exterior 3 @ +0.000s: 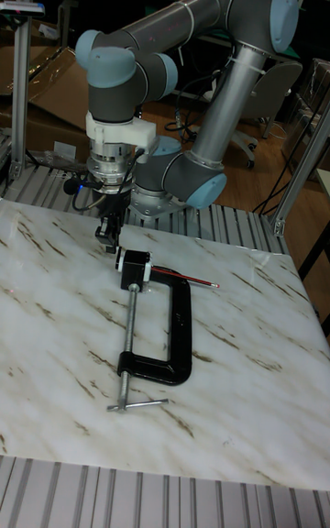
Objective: Sharpen the pencil with a pencil sharpener
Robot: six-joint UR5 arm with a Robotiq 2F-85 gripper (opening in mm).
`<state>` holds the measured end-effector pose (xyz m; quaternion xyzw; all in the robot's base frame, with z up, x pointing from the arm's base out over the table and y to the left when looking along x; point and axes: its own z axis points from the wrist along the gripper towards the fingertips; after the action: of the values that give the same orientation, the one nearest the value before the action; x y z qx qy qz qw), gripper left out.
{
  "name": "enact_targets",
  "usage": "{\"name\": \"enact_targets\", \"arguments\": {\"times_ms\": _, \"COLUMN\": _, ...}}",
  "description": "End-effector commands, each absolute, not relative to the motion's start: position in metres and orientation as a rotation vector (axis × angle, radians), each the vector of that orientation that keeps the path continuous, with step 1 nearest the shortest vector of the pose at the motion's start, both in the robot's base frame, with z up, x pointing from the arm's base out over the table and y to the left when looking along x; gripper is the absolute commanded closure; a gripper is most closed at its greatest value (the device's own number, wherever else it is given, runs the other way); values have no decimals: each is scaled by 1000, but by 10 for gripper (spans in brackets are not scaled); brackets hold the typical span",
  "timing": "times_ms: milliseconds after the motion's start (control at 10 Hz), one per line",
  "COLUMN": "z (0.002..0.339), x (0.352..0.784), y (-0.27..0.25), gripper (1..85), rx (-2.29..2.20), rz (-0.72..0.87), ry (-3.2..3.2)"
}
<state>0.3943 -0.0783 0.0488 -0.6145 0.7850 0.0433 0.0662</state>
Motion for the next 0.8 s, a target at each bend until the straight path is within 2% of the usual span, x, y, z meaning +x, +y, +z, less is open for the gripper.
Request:
{"name": "enact_targets", "arguments": {"times_ms": 0, "z": 46, "x": 396, "y": -78, "gripper": 847, "rx": -1833, "rz": 125, "ry": 2370}}
{"name": "enact_targets", "arguments": {"times_ms": 700, "z": 46, "x": 397, "y": -75, "gripper": 847, "rx": -1814, "rz": 136, "ry": 2376}}
